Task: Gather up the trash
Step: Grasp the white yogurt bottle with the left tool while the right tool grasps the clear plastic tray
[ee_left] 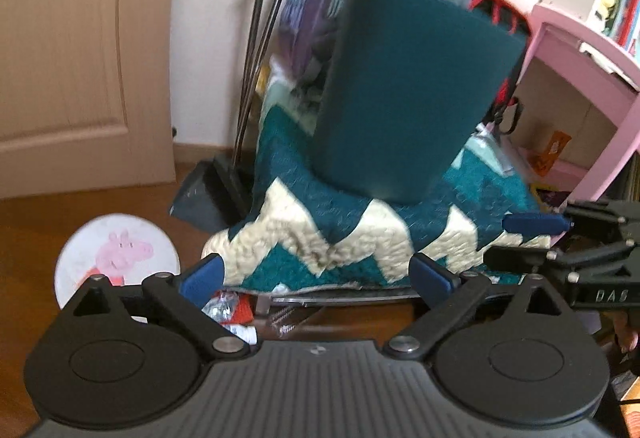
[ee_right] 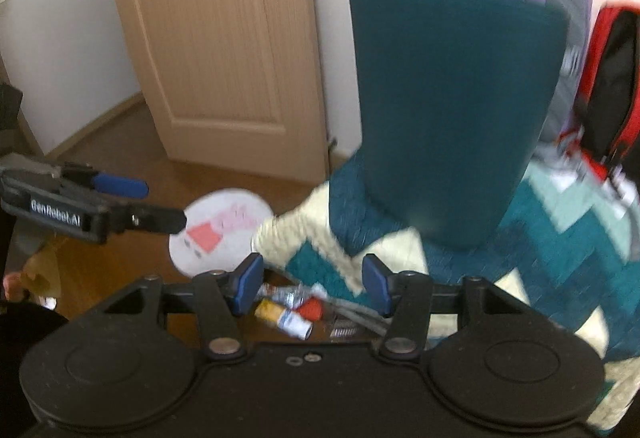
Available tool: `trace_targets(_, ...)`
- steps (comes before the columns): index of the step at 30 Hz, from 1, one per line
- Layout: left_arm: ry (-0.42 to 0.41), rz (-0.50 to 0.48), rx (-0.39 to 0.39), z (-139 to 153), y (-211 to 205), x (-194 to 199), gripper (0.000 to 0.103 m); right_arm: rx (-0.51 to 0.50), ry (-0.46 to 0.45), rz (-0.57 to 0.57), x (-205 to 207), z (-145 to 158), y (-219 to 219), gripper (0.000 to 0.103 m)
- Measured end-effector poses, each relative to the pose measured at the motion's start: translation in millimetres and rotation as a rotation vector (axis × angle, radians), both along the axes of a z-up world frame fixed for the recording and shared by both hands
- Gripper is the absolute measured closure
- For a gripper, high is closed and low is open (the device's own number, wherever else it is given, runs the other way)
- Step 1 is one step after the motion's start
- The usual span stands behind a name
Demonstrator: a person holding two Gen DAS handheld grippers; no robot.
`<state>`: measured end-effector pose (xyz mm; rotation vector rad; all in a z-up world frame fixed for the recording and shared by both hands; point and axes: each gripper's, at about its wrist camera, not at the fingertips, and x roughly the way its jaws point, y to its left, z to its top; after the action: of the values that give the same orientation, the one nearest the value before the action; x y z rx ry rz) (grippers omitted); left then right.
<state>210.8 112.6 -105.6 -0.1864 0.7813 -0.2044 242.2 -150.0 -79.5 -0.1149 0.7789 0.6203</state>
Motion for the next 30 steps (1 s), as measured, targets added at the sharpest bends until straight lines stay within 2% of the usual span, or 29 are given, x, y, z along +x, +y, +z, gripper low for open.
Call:
trace_targets(7,0.100,0.045,0.026,-77.9,30.1,39.5,0.004,-0.054,0.140,-0.053,31.4,-90.8,17.2,0.049)
trace_targets(10,0.142,0.029,0.089,-111.0,37.7,59.0,0.004,-0.067,0.205,-0.068,43.2,-130.0,22.2,0.049)
trace_targets(15,0.173,-0.048,0.172,-163.7,43.5,84.5,0.004,-0.103,0.298,-0.105,59.9,-197.3,31.8,0.049)
trace_targets(23,0.228,-0.201,0.277,-265.4,27.1,105.5,0.004,-0.102,0.445,-0.291,96.7,-299.7,43.1,0.049)
trace_targets(30,0.248,-0.380,0.367,-343.9,8.6,119.3,0.004,-0.007,0.553,-0.515,131.8,-371.3,47.2,0.051)
